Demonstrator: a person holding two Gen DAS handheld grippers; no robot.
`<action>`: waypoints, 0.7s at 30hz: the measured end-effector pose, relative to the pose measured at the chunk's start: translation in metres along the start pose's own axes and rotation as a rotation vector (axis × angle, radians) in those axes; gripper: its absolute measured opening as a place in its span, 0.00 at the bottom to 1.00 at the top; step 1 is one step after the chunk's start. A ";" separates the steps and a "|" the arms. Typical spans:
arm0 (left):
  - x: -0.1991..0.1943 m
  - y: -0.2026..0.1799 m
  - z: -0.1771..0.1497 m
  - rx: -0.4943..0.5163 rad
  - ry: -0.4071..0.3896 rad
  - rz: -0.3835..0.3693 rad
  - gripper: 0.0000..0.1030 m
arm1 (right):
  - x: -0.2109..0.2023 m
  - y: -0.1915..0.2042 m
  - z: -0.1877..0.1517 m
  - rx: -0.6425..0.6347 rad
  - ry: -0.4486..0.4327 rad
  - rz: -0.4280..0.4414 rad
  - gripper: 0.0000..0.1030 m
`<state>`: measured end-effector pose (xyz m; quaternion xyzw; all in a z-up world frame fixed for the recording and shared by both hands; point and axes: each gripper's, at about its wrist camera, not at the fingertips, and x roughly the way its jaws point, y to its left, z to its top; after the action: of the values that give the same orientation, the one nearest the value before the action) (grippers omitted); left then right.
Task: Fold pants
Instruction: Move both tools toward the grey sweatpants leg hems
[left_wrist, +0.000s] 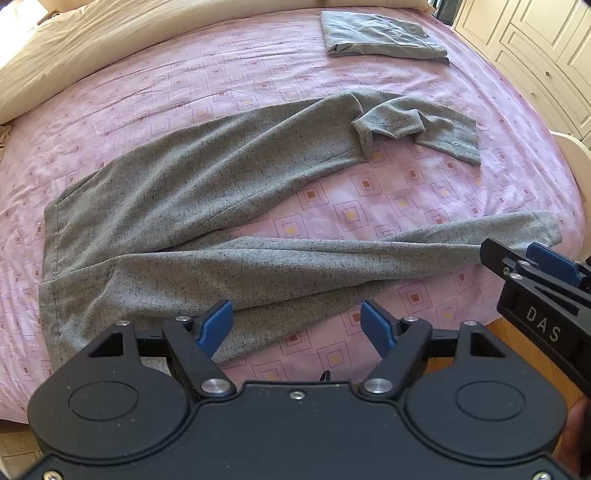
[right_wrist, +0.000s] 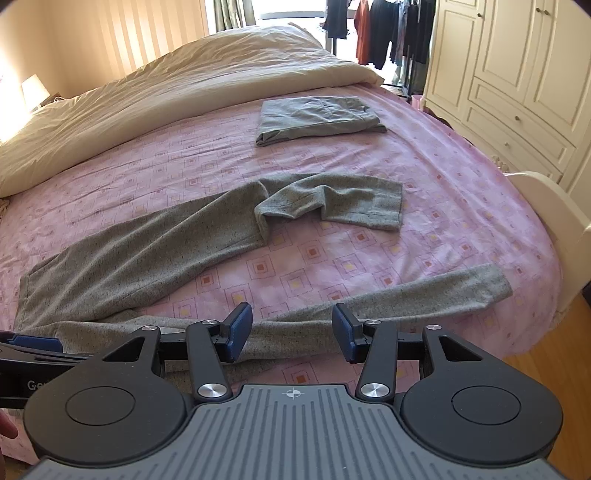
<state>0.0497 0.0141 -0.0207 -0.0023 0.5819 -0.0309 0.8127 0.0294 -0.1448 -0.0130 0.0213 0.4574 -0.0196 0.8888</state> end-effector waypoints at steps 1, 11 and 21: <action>0.000 0.000 0.000 0.000 -0.001 -0.003 0.75 | -0.001 0.000 0.000 0.003 -0.001 0.000 0.45; 0.004 0.004 0.004 -0.002 0.011 -0.020 0.75 | 0.001 0.004 0.003 0.007 -0.001 -0.004 0.45; 0.012 0.003 0.010 0.008 0.032 -0.022 0.75 | 0.011 0.006 0.006 0.017 0.013 -0.008 0.45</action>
<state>0.0636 0.0163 -0.0291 -0.0048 0.5944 -0.0423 0.8030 0.0409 -0.1394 -0.0185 0.0270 0.4631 -0.0268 0.8855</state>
